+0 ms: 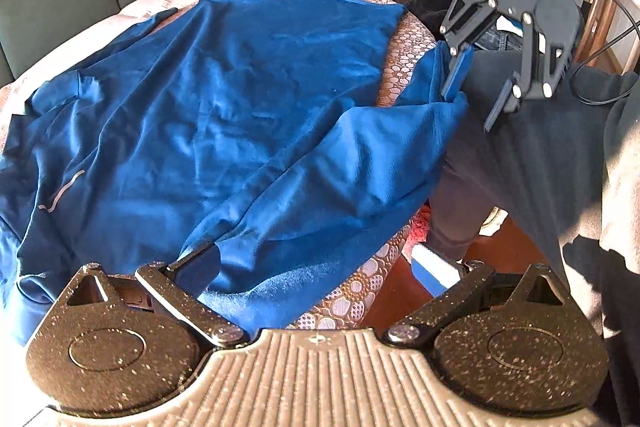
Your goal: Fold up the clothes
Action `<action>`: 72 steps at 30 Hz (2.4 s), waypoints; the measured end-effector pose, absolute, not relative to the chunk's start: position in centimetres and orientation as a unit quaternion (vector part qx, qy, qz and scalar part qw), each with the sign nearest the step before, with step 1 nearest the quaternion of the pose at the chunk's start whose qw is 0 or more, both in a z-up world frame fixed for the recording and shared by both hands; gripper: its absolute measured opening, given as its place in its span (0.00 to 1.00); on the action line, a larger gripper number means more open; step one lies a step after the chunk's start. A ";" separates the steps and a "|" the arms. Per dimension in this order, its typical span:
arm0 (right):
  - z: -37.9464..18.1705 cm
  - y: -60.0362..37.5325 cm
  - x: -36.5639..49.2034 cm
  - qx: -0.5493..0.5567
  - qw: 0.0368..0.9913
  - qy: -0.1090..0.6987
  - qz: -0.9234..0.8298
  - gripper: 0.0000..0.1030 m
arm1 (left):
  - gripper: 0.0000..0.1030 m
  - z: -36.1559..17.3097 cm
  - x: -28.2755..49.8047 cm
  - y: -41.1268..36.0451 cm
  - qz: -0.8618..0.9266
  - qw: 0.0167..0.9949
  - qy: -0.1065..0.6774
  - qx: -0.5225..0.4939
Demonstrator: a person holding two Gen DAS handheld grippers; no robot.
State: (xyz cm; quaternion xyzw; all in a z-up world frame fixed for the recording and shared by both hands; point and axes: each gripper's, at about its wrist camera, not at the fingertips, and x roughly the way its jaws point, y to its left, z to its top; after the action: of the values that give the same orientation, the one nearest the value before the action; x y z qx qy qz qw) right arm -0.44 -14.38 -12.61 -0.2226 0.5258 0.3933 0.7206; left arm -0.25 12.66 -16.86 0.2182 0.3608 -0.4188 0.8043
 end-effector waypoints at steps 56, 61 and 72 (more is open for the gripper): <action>-10.4 -13.6 2.7 -0.182 0.728 0.533 0.391 1.00 | 0.99 -19.5 4.1 15.0 -0.424 0.776 0.406 0.228; -12.3 -12.0 2.7 -0.223 0.750 0.507 0.362 1.00 | 0.99 -19.3 4.2 15.1 -0.425 0.774 0.409 0.230; -8.1 -13.3 5.6 -0.199 0.856 0.410 0.245 1.00 | 0.99 -19.0 4.6 14.8 -0.434 0.765 0.414 0.235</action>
State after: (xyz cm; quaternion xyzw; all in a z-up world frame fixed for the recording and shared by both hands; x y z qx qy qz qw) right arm 5.65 -13.29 -8.05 -0.1988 0.4099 0.2445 0.8560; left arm 4.56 14.75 -19.03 0.2348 0.4143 -0.4343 0.7646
